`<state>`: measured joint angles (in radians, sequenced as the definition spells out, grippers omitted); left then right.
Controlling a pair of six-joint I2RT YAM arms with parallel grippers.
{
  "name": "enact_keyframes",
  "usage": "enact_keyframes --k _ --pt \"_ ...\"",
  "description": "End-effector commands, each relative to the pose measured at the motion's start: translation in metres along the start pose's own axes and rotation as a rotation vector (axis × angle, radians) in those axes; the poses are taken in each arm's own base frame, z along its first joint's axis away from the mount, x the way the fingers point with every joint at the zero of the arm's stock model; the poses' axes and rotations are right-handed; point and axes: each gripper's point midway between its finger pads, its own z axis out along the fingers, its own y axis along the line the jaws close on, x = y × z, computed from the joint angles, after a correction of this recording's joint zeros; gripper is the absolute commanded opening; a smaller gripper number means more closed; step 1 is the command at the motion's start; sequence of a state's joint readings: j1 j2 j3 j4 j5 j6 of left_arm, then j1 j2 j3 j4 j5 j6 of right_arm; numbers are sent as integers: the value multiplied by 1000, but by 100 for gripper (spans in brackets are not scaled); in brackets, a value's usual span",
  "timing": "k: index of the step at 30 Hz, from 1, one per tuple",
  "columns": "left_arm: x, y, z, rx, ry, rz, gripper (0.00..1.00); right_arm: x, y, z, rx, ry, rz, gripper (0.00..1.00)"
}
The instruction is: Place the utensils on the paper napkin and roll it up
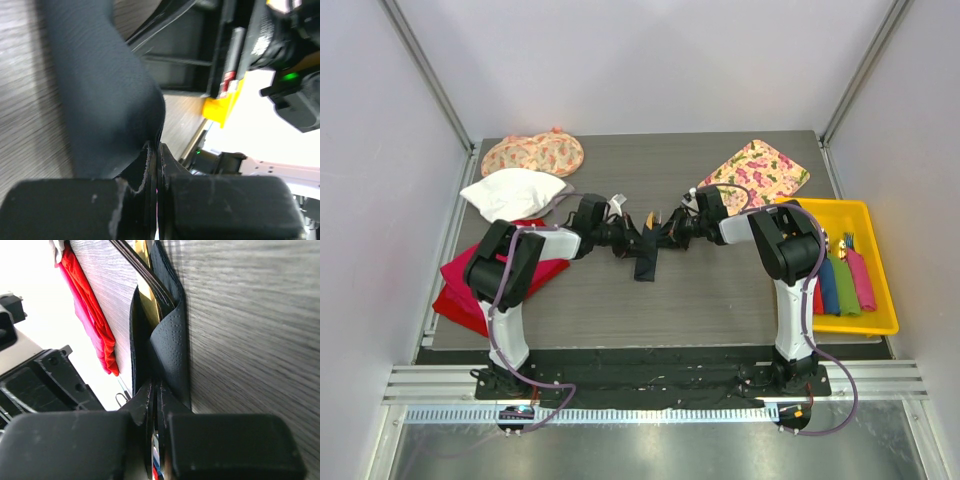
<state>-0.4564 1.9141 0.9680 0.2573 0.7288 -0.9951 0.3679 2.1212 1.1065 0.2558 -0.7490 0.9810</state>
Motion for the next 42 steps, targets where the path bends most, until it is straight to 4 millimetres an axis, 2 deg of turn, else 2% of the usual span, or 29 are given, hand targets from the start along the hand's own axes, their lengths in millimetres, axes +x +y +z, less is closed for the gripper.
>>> enact_keyframes --k 1,12,19,29,33,34,36,37,39,42 --pt "-4 -21 4 94 -8 30 0 6 -42 3 142 -32 50 1" --pt "-2 -11 23 148 -3 36 1 8 -43 3 146 -32 57 1" --pt "0 4 32 145 -10 33 1 8 -45 2 151 -32 64 1" --pt "4 41 44 49 -13 -18 1 11 -44 1 154 -18 56 1" --pt "12 71 44 -67 6 -43 1 13 -44 -4 181 3 27 1" --pt "14 74 43 -75 8 -45 1 10 -37 -7 176 1 9 1" --pt "17 79 42 -92 15 -55 1 9 -37 -13 200 16 -7 3" --pt "19 82 42 -99 18 -59 1 2 -27 -16 187 4 -31 4" --pt "20 84 41 -108 19 -61 1 -3 -24 -23 196 10 -48 6" --pt "20 86 42 -115 23 -55 1 -16 -1 -32 161 -3 -101 9"
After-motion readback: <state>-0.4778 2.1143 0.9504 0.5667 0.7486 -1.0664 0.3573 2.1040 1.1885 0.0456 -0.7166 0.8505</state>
